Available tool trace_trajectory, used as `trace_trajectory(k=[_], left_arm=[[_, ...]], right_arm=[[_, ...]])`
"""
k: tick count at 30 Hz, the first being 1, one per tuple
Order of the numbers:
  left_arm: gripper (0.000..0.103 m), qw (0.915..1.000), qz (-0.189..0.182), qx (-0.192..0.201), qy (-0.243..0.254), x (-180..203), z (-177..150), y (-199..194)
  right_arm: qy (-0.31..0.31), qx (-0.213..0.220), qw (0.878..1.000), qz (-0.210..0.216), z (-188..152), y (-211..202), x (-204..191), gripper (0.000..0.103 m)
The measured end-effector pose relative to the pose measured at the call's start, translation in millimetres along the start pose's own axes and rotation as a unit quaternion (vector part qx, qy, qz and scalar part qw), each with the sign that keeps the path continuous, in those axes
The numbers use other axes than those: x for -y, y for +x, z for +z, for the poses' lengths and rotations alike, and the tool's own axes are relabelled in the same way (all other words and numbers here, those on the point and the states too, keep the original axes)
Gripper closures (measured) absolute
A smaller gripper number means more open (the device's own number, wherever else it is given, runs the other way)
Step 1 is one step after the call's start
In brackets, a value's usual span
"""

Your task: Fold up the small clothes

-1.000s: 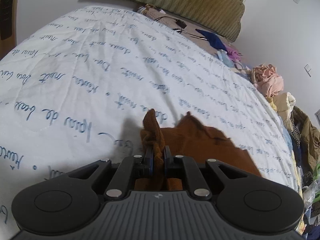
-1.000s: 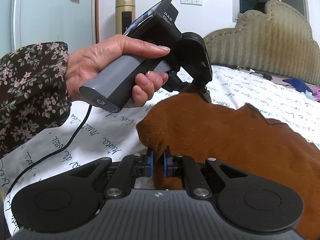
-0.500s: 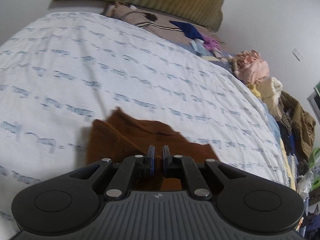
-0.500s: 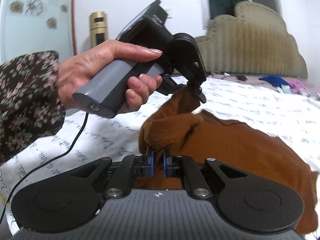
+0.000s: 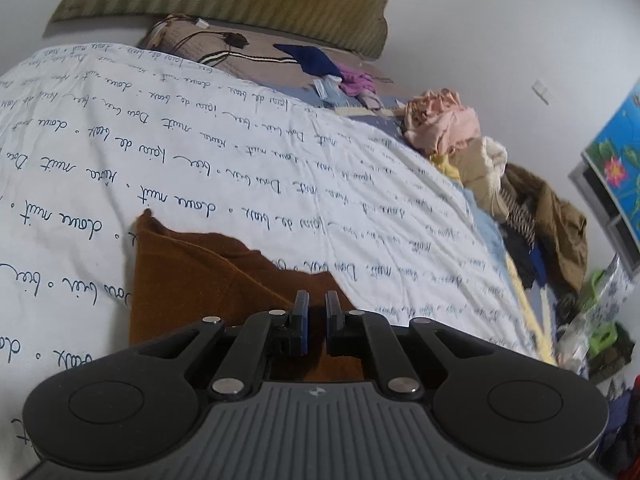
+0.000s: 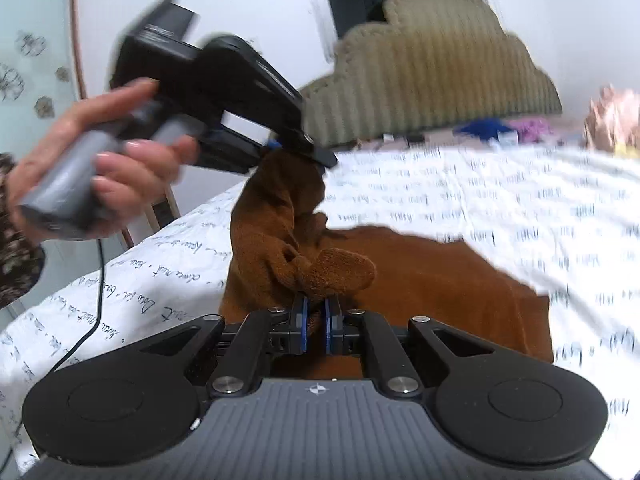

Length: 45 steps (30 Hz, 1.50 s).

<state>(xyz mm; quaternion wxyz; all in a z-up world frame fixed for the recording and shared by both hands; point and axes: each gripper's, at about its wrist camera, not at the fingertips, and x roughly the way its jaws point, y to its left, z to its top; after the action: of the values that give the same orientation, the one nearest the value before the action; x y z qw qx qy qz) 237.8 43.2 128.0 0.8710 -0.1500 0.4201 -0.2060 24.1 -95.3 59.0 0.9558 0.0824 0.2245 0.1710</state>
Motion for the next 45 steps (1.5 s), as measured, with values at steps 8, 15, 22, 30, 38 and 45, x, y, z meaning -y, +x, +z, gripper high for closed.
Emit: trace_trajectory(k=[8,15,22,30,38,45], left_arm=[[0.095,0.9983,0.044,-0.032,0.020,-23.7,-17.5,7.3],[0.093,0.9954,0.076,-0.029,0.051,-28.3,-30.9,-8.5],[0.093,0.9924,0.064,-0.013,0.104,-10.7,-81.4,-26.3],[0.093,0.9970,0.023,0.001,0.073,-12.8,-143.3,-36.2],[0.090,0.9946,0.017,0.064,0.080,38.4,-194.1,-26.0],[0.061,0.9916,0.060,0.114,0.013,31.8,-195.9,-11.9]], right_arm=[[0.077,-0.044,0.995,0.040,-16.2,19.7,12.9,0.092],[0.125,-0.061,0.988,0.073,-23.0,21.4,23.1,0.088],[0.195,-0.072,0.973,0.098,-28.0,27.9,42.8,0.083],[0.250,-0.056,0.958,0.131,-3.7,15.6,82.0,0.041],[0.314,-0.136,0.915,0.215,47.4,108.5,135.1,0.015],[0.331,-0.218,0.868,0.300,47.7,183.6,135.7,0.009]])
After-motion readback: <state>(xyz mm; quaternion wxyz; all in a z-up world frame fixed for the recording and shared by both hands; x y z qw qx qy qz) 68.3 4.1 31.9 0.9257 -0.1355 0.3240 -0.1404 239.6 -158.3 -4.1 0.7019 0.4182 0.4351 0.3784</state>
